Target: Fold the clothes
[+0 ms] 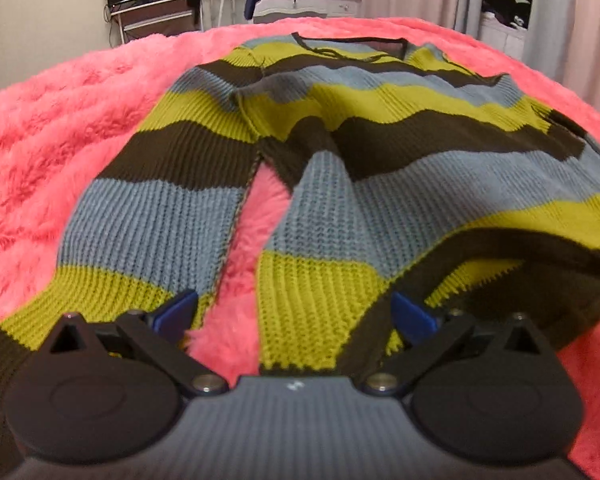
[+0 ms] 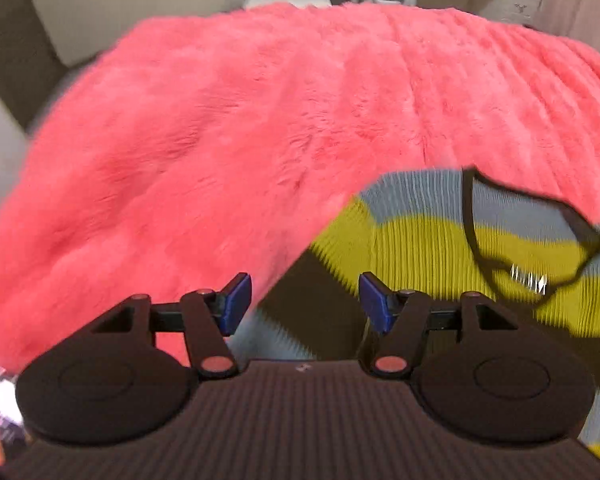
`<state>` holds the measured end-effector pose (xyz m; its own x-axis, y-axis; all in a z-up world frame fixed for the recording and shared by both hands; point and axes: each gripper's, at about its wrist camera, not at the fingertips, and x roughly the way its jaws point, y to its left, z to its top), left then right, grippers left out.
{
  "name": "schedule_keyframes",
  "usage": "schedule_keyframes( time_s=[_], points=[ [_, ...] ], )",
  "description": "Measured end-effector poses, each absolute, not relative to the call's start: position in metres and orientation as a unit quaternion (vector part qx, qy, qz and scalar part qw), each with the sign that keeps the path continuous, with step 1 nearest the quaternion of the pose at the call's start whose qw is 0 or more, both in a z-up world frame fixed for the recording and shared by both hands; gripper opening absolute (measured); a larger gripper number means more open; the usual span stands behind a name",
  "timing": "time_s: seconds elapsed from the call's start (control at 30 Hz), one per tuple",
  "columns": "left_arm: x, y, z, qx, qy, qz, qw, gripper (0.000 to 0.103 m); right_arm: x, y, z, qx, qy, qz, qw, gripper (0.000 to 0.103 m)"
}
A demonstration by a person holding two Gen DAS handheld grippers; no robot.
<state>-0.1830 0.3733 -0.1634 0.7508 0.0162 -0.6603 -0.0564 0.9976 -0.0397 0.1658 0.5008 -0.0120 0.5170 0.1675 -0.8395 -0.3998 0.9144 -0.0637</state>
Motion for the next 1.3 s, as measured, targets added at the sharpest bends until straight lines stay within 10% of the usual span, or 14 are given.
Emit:
schedule_keyframes(
  time_s=[0.27,0.4,0.57,0.77,0.97,1.3],
  points=[
    [-0.184,0.376,-0.166,-0.028,0.349,0.018,0.937,0.103,0.230,0.516,-0.063,-0.145,0.502,0.085,0.849,0.059],
    [-0.183,0.376,-0.165,-0.029,0.350,0.017,0.936,0.103,0.238,0.517,-0.083,-0.171,0.517,0.091,0.834,0.014],
    [-0.184,0.375,-0.163,-0.030,0.350,0.018,0.936,0.103,0.230,0.504,-0.062,-0.081,0.432,0.135,0.888,0.011],
    [-0.186,0.378,-0.166,-0.038,0.347,0.017,0.937,0.103,0.223,0.483,-0.094,-0.073,0.453,0.183,0.869,0.024],
    [-0.187,0.377,-0.166,-0.033,0.344,0.018,0.938,0.103,0.138,0.410,-0.011,-0.017,0.375,0.302,0.876,0.060],
    [-0.192,0.374,-0.163,-0.016,0.343,0.025,0.939,0.103,-0.139,0.218,-0.005,-0.404,0.248,0.210,0.855,0.066]
  ],
)
